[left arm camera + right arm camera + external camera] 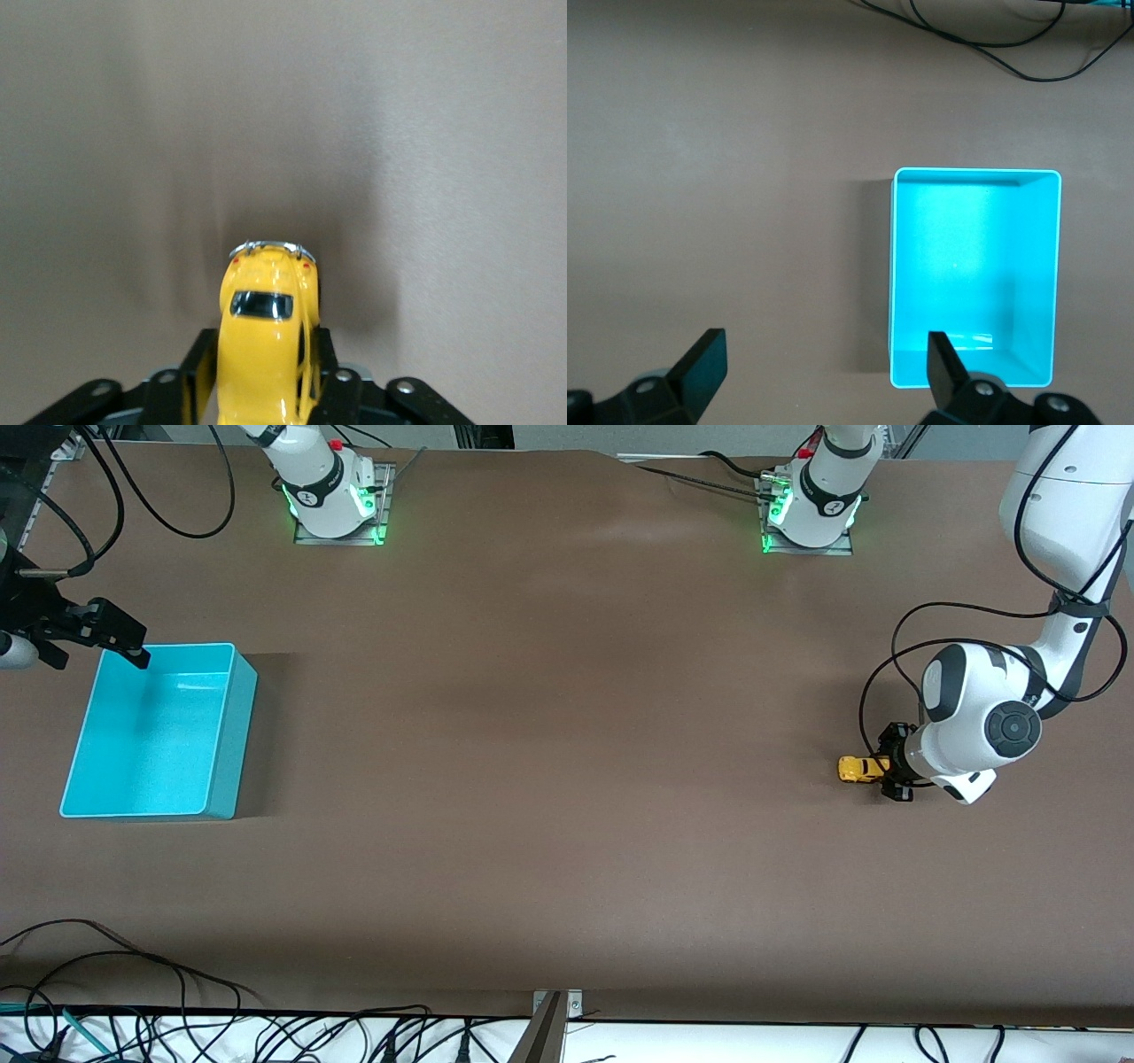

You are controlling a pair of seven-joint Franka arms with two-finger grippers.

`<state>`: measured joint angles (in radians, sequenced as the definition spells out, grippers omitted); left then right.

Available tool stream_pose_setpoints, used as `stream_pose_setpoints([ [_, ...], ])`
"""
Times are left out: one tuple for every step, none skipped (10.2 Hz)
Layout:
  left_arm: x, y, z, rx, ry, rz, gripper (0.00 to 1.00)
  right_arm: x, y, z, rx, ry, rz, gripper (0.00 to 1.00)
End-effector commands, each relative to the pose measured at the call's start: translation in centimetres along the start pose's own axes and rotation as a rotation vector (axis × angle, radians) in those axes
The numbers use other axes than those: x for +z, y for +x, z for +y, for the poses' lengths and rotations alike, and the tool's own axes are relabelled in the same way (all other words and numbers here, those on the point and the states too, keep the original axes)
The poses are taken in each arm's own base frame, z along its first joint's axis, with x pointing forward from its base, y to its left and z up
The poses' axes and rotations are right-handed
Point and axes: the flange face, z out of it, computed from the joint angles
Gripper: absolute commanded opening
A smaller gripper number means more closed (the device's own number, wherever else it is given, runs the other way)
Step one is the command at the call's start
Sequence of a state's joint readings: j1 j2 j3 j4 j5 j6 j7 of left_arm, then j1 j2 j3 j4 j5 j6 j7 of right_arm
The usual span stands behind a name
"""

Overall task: Wind up and store yellow beetle car
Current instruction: 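Open the left gripper and let the car roll toward the teal bin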

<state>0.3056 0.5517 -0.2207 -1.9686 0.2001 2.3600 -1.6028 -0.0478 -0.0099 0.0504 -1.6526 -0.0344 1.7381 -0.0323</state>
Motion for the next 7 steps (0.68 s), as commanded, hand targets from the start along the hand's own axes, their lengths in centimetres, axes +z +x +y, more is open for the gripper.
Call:
stream_pose_setpoints([
  [1.6, 0.6, 0.4, 0.023, -0.005, 0.011, 1.0, -0.5, 0.3, 0.0, 0.003, -0.002, 0.007, 1.0],
  [1.6, 0.6, 0.4, 0.021, -0.005, 0.011, 1.0, -0.2, 0.3, 0.2, 0.005, -0.004, 0.0, 1.0],
  [1.6, 0.6, 0.4, 0.02, -0.005, 0.011, 1.0, -0.1, 0.3, 0.4, 0.008, -0.004, -0.002, 1.0],
  [1.6, 0.6, 0.4, 0.02, -0.005, 0.011, 1.0, 0.0, 0.4, 0.5, 0.01, -0.002, -0.005, 1.0],
  [1.5, 0.5, 0.4, 0.023, -0.005, 0.012, 1.0, 0.1, 0.4, 0.4, 0.008, -0.004, -0.005, 1.0],
  [1.0, 0.3, 0.5, 0.026, -0.013, 0.012, 1.0, 0.0, 0.4, 0.4, 0.008, -0.004, -0.004, 1.0],
  [0.3, 0.3, 0.5, 0.034, -0.019, 0.016, 1.0, 0.0, 0.4, 0.4, 0.009, -0.002, -0.004, 1.0],
])
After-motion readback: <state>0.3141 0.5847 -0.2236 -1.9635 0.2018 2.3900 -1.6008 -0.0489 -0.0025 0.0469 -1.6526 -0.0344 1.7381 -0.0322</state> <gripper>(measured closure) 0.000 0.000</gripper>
